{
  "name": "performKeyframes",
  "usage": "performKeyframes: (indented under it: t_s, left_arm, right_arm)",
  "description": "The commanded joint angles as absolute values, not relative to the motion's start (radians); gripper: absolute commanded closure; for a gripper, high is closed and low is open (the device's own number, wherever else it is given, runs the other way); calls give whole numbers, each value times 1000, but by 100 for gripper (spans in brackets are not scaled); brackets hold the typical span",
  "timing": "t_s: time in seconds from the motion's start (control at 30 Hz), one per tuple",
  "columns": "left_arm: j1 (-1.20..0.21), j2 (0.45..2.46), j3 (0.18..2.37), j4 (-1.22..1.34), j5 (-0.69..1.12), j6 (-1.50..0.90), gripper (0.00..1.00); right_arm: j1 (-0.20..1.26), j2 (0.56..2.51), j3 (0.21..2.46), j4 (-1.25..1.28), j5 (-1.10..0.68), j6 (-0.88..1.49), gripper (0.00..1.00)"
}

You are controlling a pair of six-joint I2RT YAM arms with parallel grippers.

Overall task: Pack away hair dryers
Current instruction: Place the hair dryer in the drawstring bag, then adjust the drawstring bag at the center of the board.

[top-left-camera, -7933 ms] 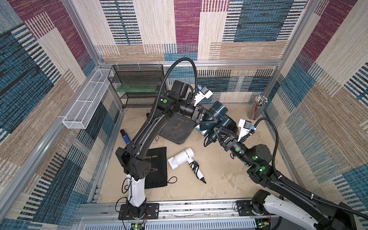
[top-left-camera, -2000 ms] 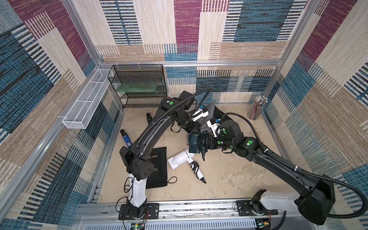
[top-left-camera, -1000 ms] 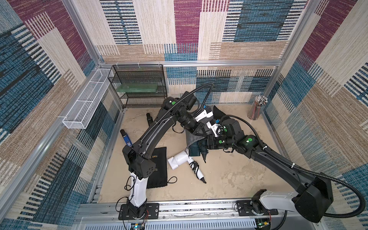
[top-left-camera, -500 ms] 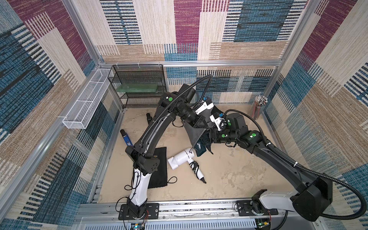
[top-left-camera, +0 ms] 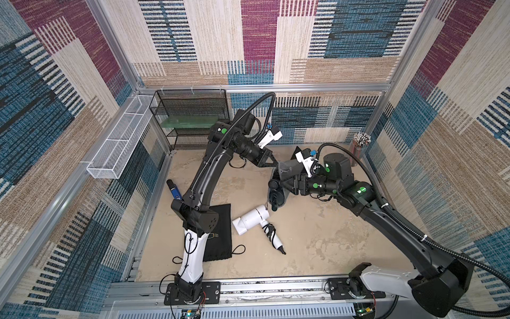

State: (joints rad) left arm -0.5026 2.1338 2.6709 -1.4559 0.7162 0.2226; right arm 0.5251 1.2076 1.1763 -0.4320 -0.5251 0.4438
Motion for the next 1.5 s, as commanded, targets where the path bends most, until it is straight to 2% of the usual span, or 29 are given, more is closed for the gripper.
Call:
performKeyframes:
  t_s: [0.0,0.17,0.33,0.6,0.8,1.0,1.47]
  left_arm:
    - [-493,2126,2700,-1435,778,240,100]
    - [-494,2104,2669,-1429,806,218,100]
    - [-493,2074,2642,-1418,814,206,100]
    - [-501,2015,2582,-1401,863,185,100]
    - [-515,1963,2522,-1389,870,178,100]
    - [-531,1947,2519,-1388,879,179,100]
    - [-538,1927,2510,-1389,897,180,100]
  right_arm:
    - [526,1172,1148,-361,-434,424,39]
    - [533,1111,1053,-293,-338,436,41]
    - [602,1079,980,-244,-249,438,44]
    - [690,1107,940,-212,-138,432,44]
    - [717,1124,930,-178,-123,427,46]
    - [724,1132,918,-157,-68,413,55]
    - [727,1063,853,-52,-76,398,68]
